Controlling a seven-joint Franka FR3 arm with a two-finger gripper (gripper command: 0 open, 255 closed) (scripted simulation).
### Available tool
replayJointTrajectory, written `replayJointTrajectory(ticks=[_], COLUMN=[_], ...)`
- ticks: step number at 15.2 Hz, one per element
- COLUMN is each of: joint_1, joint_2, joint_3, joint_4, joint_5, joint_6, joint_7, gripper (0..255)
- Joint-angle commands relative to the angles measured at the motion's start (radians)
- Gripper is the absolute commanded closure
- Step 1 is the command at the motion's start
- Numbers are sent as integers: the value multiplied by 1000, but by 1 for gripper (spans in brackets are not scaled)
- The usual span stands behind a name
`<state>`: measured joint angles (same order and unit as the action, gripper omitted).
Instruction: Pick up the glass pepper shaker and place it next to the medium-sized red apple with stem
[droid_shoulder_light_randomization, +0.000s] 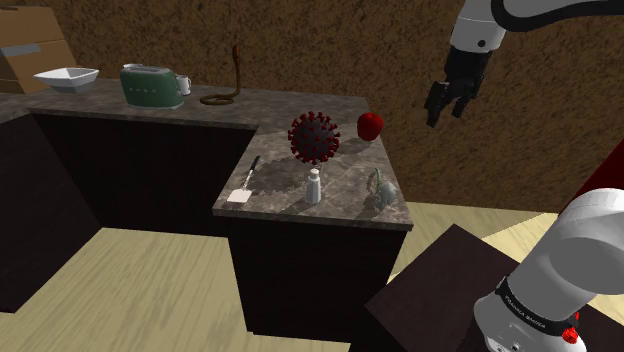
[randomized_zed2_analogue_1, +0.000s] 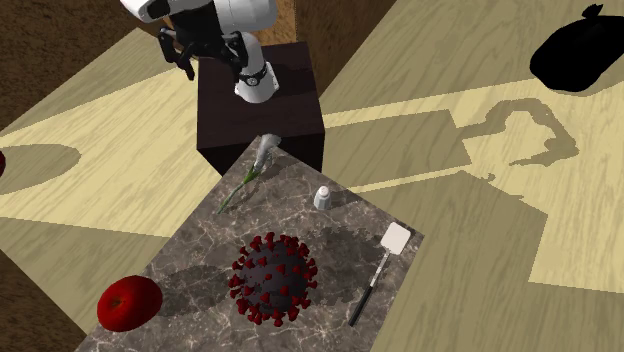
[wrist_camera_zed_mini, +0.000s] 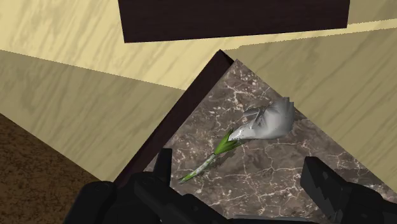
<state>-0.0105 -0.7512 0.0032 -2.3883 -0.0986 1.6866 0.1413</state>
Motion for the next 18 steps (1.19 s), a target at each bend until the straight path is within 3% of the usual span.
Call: replayJointTrajectory(ticks=[1,9,18], joint_1=[0,35,61], joint_2=[0,234,546], joint_3=[0,98,196], joint_4=[0,35,172], joint_5=[0,42,28], joint_6=[0,176,325], joint_7=[0,122,262], gripper=[0,0,0])
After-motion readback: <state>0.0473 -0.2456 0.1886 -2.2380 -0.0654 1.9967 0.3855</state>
